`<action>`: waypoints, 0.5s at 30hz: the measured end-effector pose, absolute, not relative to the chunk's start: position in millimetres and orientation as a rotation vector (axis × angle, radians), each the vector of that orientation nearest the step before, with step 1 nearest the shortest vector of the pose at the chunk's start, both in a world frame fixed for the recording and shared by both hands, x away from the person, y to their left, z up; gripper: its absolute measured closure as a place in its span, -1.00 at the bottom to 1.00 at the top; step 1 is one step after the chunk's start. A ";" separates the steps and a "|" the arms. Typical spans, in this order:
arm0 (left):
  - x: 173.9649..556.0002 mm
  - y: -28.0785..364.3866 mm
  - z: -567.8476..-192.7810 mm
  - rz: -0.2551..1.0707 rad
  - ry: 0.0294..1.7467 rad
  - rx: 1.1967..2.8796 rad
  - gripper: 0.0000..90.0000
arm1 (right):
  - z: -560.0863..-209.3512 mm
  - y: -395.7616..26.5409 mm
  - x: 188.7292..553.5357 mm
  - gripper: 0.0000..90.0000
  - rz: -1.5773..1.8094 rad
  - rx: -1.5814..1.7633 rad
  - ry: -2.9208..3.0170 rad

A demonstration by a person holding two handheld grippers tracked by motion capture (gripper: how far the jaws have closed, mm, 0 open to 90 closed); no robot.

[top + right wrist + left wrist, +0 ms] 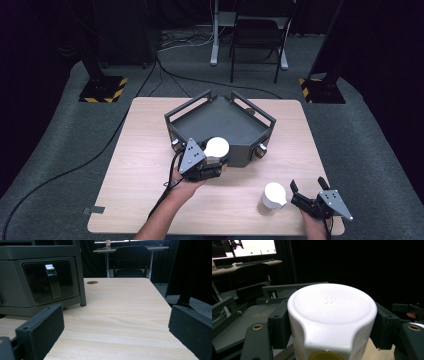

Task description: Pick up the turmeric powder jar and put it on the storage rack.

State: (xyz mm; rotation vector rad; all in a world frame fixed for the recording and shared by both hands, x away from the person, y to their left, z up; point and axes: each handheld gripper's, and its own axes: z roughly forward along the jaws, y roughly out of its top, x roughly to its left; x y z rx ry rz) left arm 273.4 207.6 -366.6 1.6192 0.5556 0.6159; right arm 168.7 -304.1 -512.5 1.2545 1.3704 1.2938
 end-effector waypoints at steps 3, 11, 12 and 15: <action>275.7 203.7 -361.3 0.632 0.557 1.609 -0.32 | -512.7 -304.4 168.6 -1.00 1.298 1.260 1.365; 287.6 196.3 -351.7 0.653 0.596 1.575 -0.32 | -512.5 -306.4 168.2 -1.00 1.308 1.257 1.375; 289.6 196.4 -351.3 0.652 0.607 1.567 -0.32 | -512.4 -306.7 168.0 -1.00 1.309 1.255 1.378; 293.8 194.5 -349.6 0.668 0.634 1.549 -0.32 | -512.6 -307.2 167.8 -1.00 1.312 1.252 1.381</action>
